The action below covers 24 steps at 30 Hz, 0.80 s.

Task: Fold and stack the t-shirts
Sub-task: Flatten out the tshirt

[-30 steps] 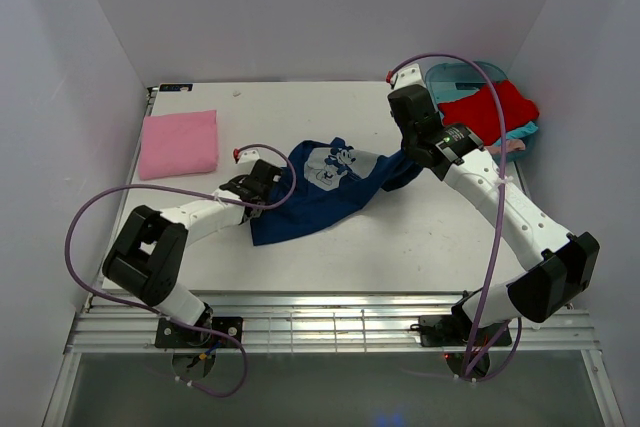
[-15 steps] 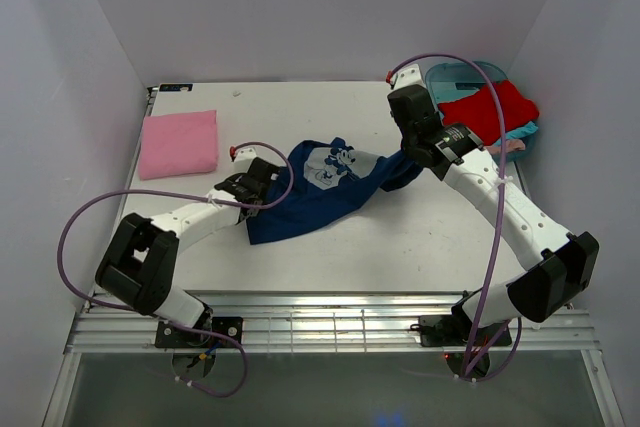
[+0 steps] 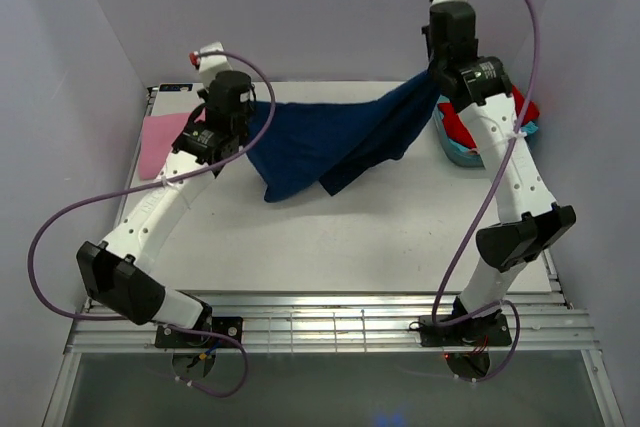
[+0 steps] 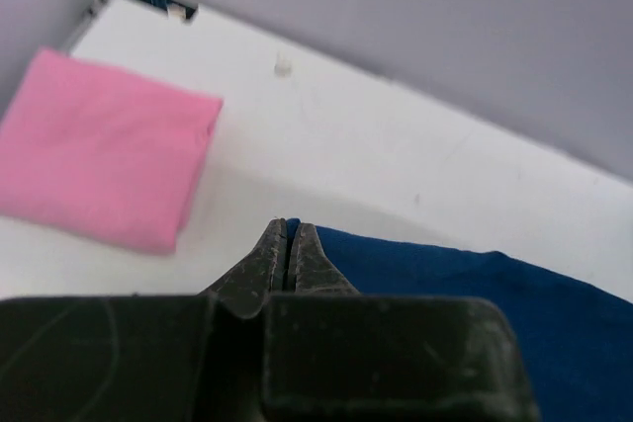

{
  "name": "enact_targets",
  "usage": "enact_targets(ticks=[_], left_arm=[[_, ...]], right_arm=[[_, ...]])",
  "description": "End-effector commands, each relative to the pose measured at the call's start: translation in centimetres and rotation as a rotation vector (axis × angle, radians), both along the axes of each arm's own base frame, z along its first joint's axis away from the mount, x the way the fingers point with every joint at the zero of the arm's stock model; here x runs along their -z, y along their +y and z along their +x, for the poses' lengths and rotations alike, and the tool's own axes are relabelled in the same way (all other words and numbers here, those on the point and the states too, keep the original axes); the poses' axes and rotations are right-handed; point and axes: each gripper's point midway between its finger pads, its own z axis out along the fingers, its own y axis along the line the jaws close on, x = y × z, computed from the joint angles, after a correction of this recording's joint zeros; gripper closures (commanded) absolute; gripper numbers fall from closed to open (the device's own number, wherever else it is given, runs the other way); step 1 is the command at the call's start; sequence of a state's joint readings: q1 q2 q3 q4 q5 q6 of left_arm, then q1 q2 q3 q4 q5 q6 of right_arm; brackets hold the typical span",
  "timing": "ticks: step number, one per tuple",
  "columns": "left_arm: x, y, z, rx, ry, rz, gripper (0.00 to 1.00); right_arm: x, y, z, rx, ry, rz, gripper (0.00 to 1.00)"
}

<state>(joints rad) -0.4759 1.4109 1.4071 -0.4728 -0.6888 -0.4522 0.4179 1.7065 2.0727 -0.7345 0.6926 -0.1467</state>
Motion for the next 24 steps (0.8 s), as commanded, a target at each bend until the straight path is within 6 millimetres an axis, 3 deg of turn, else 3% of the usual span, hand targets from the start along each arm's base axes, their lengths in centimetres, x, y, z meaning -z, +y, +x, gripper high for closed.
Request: enact_targets(ticks=[1,2,4,5,7,8,10,12,14,17,21,24], left_arm=[[-7.3,1.3,1.6,-0.019,-0.133,0.05,1.0],[-9.8,1.1,1.7,-0.007,-0.182,0.028,1.0],[-12.0,0.4,1.4,0.045,-0.228,-0.004,1.0],[-13.6,0.4,0.5,0.068,-0.265,-0.028,1.0],[-14.9,-0.3,-0.7,0.128,-0.298,-0.074,1.0],[-16.3,0.0,-2.1,0.147,-0.332,-0.096,1.0],[-16.8,-0.8,-3.4,0.222,-0.348,-0.129,1.0],[-18.6,-1.1,-5.7,0.29,-0.398,-0.177,1.0],[-20.0,-2.3,-7.5,0.386,-0.426,-0.229,1.0],[-21.9,-2.6,-10.1,0.456,-0.466,-0.275,1.0],[-22.4,-2.4,-11.5,0.468,-0.436,-0.313,1.0],[-21.7,-2.5,-10.8,0.445,-0.389,-0.309,1.0]], right_arm=[[-7.5,-0.9,-0.2,-0.033,-0.164,0.085,0.92],[-9.6,-0.8,-1.1,-0.05,-0.216,0.126,0.92],[-11.1,-0.1,-2.3,-0.111,-0.259,0.176,0.92],[-11.8,-0.3,-4.3,-0.142,-0.28,0.196,0.92],[-13.8,0.9,-6.1,-0.247,-0.365,0.245,0.92],[-15.0,0.5,-8.7,-0.284,-0.408,0.262,0.92],[-17.2,1.0,-11.1,-0.372,-0.47,0.29,0.92],[-20.4,0.5,-14.5,-0.427,-0.545,0.308,0.92],[-21.9,0.5,-17.0,-0.483,-0.569,0.312,0.92],[-24.9,-0.5,-20.8,-0.522,-0.66,0.332,0.92],[-26.4,-1.1,-23.0,-0.535,-0.724,0.371,0.92],[-26.2,-0.5,-22.4,-0.545,-0.708,0.402,0.92]])
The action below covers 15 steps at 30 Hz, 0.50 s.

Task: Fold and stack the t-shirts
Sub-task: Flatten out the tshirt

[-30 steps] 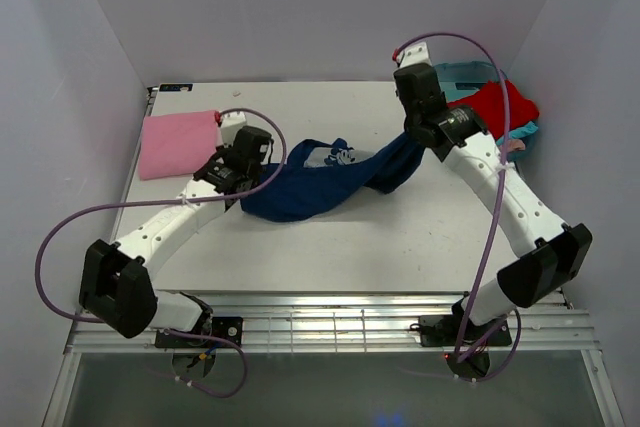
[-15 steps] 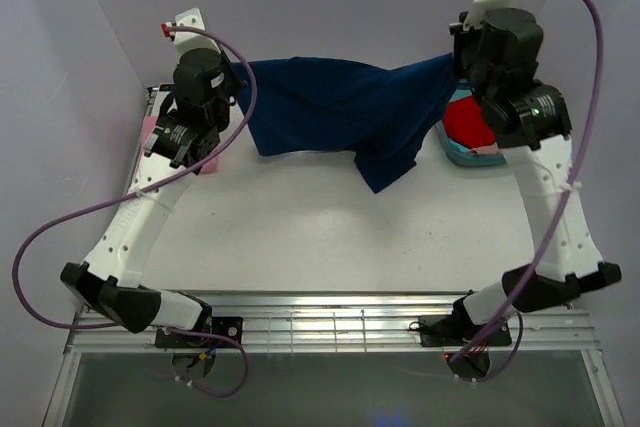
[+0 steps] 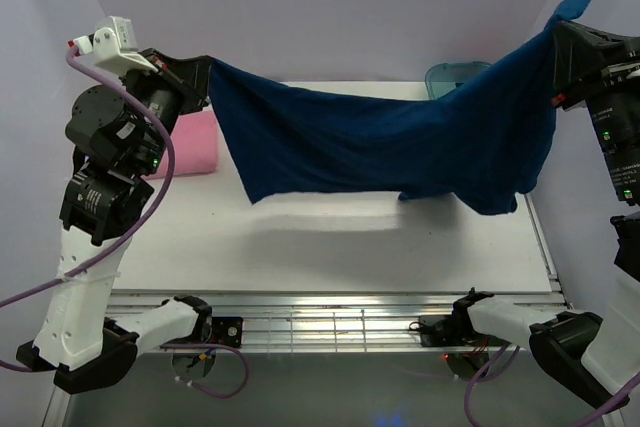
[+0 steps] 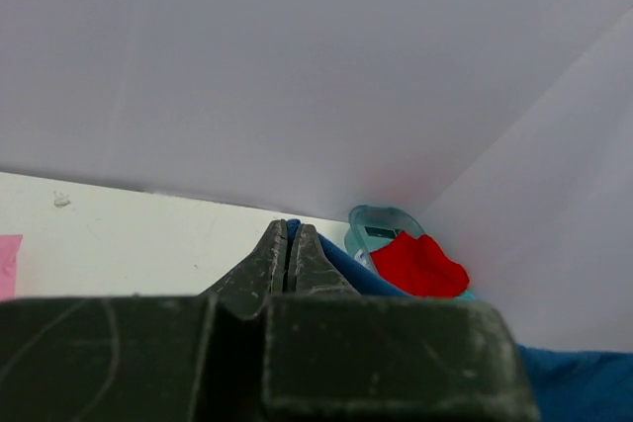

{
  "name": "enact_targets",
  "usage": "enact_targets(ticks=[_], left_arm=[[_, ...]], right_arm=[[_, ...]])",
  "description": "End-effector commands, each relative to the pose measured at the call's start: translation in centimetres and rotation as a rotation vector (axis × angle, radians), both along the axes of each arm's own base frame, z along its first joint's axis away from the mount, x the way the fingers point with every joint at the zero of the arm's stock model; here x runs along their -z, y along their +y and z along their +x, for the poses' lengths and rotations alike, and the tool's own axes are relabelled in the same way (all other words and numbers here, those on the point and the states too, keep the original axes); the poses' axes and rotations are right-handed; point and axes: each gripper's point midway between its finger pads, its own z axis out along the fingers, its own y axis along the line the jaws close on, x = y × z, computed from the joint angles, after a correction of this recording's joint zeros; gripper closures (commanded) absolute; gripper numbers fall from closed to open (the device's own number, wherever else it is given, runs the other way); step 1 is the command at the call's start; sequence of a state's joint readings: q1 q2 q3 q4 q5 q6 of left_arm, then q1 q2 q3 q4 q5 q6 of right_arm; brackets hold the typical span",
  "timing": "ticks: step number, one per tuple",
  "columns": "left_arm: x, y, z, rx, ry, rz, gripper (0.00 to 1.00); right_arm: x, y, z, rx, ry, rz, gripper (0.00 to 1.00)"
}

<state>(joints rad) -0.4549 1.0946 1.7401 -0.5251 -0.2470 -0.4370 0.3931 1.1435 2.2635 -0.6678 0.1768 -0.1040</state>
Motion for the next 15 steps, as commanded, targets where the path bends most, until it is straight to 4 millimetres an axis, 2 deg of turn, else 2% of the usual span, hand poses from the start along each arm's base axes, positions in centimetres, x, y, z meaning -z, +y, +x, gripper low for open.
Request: enact_targets(ticks=[1,3,4,5,7,8,9,10,11,12,13,14,15], left_arm=[[2.9,-1.3,1.4,0.025,0.124,0.032,1.0],[5.4,-1.9,3.6,0.0,0.227,0.083,1.0],[6.5,-2.3,4.5,-0.002,0.265,0.112,1.0],[9.1,-3.3,6.6,-0.003,0.338,0.154,1.0],[11.6,-3.7,8.2,-0.012,0.412,0.216,1.0],[14.1,-4.3,10.1,-0.024,0.47,0.25,1.0],[15.0,-4.4,11.1,-0.039,0.488,0.262,1.0],[15.8,-3.9,12.3,-0.062,0.501,0.269,1.0],[16.1,-3.8,13.3,-0.072,0.502,0.281,1.0],[16.0,-4.2,15.3,-0.078,0.48,0.276,1.0],[15.4,-3.7,16.6,-0.08,0.463,0.264,1.0],[14.5,-3.6,17.7,-0.083,0.44,0.26,1.0],[15.3,-3.8,19.8,-0.084,0.45,0.268,1.0]], right_arm=[[0.9,2.2,3.2,-0.049,0.046,0.011,0.92],[2.8,3.1,5.5,-0.051,0.118,0.001,0.92],[4.4,4.0,7.7,-0.046,0.174,-0.014,0.92],[6.4,4.7,9.4,-0.045,0.235,-0.029,0.92],[9.2,5.8,12.1,-0.042,0.318,-0.043,0.92],[12.0,6.8,14.8,-0.037,0.393,-0.068,0.92],[13.3,7.2,16.1,-0.028,0.426,-0.076,0.92],[15.1,7.7,18.6,-0.005,0.462,-0.086,0.92],[15.7,7.7,20.0,0.019,0.468,-0.084,0.92],[15.6,7.2,21.2,0.052,0.454,-0.071,0.92],[16.1,7.3,23.8,0.079,0.448,-0.063,0.92],[15.7,7.0,24.9,0.092,0.434,-0.054,0.92],[12.2,6.3,24.9,0.102,0.351,-0.018,0.92]])
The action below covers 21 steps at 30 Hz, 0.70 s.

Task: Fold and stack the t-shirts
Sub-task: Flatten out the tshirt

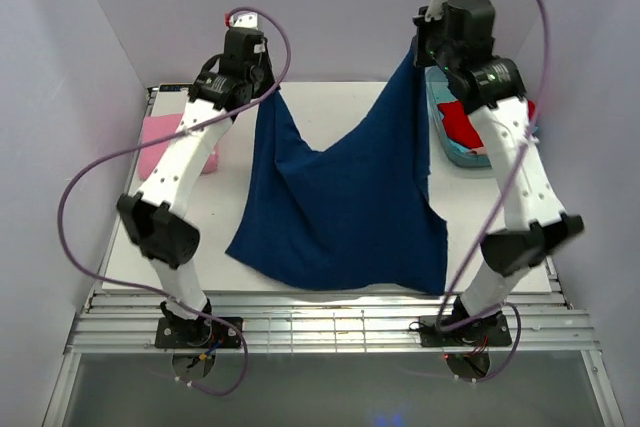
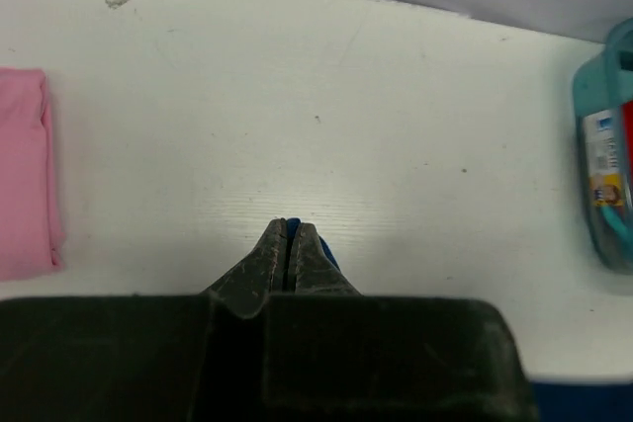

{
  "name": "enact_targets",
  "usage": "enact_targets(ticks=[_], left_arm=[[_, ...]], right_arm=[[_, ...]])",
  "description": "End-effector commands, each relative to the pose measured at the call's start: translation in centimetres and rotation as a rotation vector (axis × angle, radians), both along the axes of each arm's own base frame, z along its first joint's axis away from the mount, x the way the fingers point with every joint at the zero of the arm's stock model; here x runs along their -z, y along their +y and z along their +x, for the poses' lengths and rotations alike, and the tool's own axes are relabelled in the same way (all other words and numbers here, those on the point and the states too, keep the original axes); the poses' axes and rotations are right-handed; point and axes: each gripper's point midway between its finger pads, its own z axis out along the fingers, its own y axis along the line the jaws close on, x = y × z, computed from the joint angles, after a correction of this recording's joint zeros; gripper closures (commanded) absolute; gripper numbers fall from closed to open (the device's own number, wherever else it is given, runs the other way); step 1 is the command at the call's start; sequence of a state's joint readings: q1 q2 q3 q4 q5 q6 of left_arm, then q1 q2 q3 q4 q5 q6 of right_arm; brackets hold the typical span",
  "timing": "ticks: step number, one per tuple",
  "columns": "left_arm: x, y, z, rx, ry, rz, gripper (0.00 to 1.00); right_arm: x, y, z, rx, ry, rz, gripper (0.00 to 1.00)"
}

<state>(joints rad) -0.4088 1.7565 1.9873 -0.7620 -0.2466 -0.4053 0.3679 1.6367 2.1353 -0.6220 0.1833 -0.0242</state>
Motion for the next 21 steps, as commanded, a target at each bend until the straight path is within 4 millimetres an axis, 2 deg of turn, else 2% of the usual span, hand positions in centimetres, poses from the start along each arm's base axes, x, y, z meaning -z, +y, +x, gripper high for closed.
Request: enact_targets(ticks=[1,3,4,5,6,7,9,11,13,15,17,18,20,21], left_arm=[[-11.0,2.5,2.7,-0.031,-0.264,-0.066,1.0],[-15.5,2.7,3.5,-0.021,-0.395,-0.075,1.0],[-18.9,2.9,3.0,-0.018,-0.49,-0.096,1.0],[-22.0,3.1,2.5,-0.018,-0.595,-0.123,1.0],[-23.7,3.4,1.7,-0.016,-0.652,-0.124,1.0],[-27.0,4.4,-0.9,-0.023,-0.741,-0.149,1.0],[-28.0,5.1,-1.8,-0.048,-0.805,-0.165,1.0],[-29.1,6.5,-4.3,-0.079,-0.856,-0.169,1.0],[-29.0,6.7,-4.8,-0.079,-0.859,-0.161,1.0],[-27.2,6.9,-5.6,-0.072,-0.845,-0.149,1.0],[-25.4,6.7,-5.9,-0.053,-0.826,-0.141,1.0],[-22.5,6.5,-5.8,-0.039,-0.772,-0.123,1.0],[-18.7,5.9,-5.6,-0.012,-0.705,-0.111,1.0],[-14.3,5.7,-5.2,-0.001,-0.619,-0.088,1.0]], right_arm=[[-7.9,-2.4,2.9,0.108,-0.237,0.096,0.92],[-11.1,-2.6,2.9,0.114,-0.339,0.107,0.92],[-12.9,-3.1,2.3,0.123,-0.401,0.096,0.92],[-15.6,-3.5,1.5,0.131,-0.506,0.121,0.92],[-16.6,-3.9,1.0,0.138,-0.549,0.124,0.92],[-17.6,-4.2,-0.1,0.134,-0.587,0.125,0.92],[-19.8,-4.8,-1.4,0.131,-0.672,0.119,0.92],[-21.1,-4.7,-2.8,0.103,-0.714,0.096,0.92],[-21.1,-4.4,-3.3,0.082,-0.718,0.083,0.92],[-18.6,-3.7,-2.2,0.056,-0.66,0.053,0.92],[-16.6,-3.1,-2.1,0.02,-0.614,0.035,0.92],[-12.8,-2.4,-0.5,0.0,-0.528,0.008,0.92],[-9.3,-1.6,-0.4,-0.042,-0.452,-0.008,0.92],[-4.0,-1.1,0.8,-0.058,-0.341,-0.039,0.92]])
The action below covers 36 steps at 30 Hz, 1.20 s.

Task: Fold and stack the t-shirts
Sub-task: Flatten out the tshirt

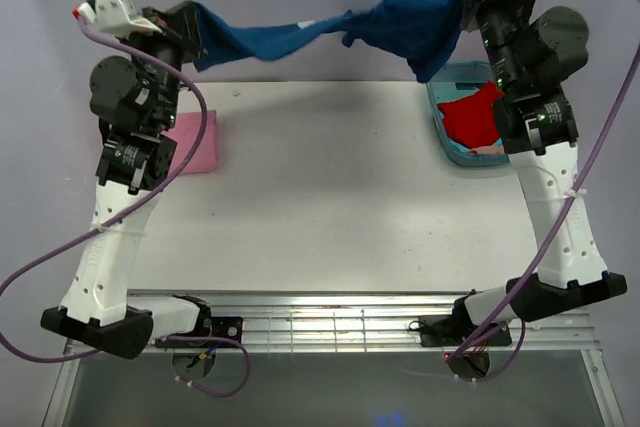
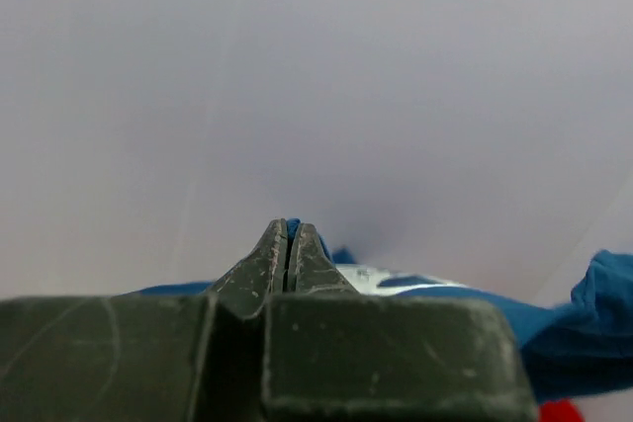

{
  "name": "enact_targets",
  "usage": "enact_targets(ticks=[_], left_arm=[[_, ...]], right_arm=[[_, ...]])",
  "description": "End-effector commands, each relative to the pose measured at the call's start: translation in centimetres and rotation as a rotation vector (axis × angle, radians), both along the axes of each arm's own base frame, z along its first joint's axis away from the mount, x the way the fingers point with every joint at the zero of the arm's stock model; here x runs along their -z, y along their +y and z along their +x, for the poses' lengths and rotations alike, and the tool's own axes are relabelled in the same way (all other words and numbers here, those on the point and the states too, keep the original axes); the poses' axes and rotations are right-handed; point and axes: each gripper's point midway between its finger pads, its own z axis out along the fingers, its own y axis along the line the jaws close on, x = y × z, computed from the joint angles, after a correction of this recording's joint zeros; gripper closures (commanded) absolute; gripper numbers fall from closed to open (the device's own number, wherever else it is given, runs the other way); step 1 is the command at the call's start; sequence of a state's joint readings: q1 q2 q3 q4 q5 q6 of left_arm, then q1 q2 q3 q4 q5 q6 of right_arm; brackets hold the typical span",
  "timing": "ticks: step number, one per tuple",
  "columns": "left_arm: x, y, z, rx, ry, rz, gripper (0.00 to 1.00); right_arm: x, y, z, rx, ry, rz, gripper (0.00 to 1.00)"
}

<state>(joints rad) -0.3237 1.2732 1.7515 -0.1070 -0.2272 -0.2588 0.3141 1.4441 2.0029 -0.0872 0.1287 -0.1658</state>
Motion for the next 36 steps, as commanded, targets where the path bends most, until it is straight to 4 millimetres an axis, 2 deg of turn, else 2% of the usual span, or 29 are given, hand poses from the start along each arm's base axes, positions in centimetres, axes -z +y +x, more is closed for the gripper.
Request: enact_targets(ticks=[1,3,4,6,7,8,11,12,14,15,17,21,22,27,29,31,32,36], left_arm=[[13.9,-2.9,4.9,0.059,0.285,0.115,1.0],[19.2,-3.3,5.2,0.08,0.383,0.132,1.0],[25.0,-3.4,5.0,0.086,0.493,0.157,1.0],[30.3,-3.4,4.4,0.093,0.601,0.159,1.0],[34.7,-3.0,3.3,0.088,0.692,0.171,1.0],[36.9,-2.8,2.5,0.087,0.748,0.171,1.0],[41.7,-2.0,-0.6,0.074,0.885,0.145,1.0],[42.3,-1.7,-1.2,0.066,0.908,0.143,1.0],[43.5,-1.1,-2.8,0.049,0.972,0.129,1.0],[43.5,-0.9,-3.2,0.039,0.986,0.124,1.0],[43.9,-0.5,-4.5,0.022,1.051,0.105,1.0],[45.0,0.2,-6.5,-0.021,1.17,0.079,1.0],[45.2,0.3,-6.9,-0.026,1.188,0.075,1.0],[45.7,1.3,-8.8,-0.071,1.262,0.075,1.0],[45.4,2.0,-9.5,-0.103,1.283,0.086,0.99],[44.7,2.3,-9.7,-0.122,1.298,0.085,0.89],[44.8,2.6,-10.5,-0.135,1.34,0.095,0.78],[44.0,3.0,-11.4,-0.16,1.378,0.088,0.63]], right_arm=[[13.4,2.8,4.8,-0.069,0.285,-0.117,0.92],[18.4,3.2,4.6,-0.083,0.384,-0.145,0.92],[23.1,3.2,4.1,-0.092,0.476,-0.17,0.92],[27.8,3.7,3.0,-0.113,0.584,-0.196,0.92],[31.2,3.6,1.9,-0.11,0.659,-0.219,0.92],[33.4,3.5,0.9,-0.108,0.73,-0.235,0.92],[36.7,3.9,-1.6,-0.101,0.844,-0.259,0.92],[37.8,4.0,-2.8,-0.106,0.91,-0.271,0.92],[38.4,4.1,-4.1,-0.11,0.98,-0.26,0.92],[39.5,4.3,-5.6,-0.117,1.06,-0.261,0.92],[40.1,4.6,-6.7,-0.118,1.119,-0.276,0.92],[42.7,6.2,-10.9,-0.141,1.262,-0.316,0.92],[43.2,5.9,-12.1,-0.109,1.299,-0.325,0.92],[44.5,6.8,-17.2,-0.093,1.408,-0.382,0.92],[44.8,6.1,-19.0,-0.051,1.469,-0.376,0.92],[44.9,5.7,-20.8,-0.025,1.518,-0.398,0.92],[45.2,5.0,-22.6,0.013,1.577,-0.412,0.92],[45.8,3.7,-26.0,0.105,1.658,-0.419,0.92]])
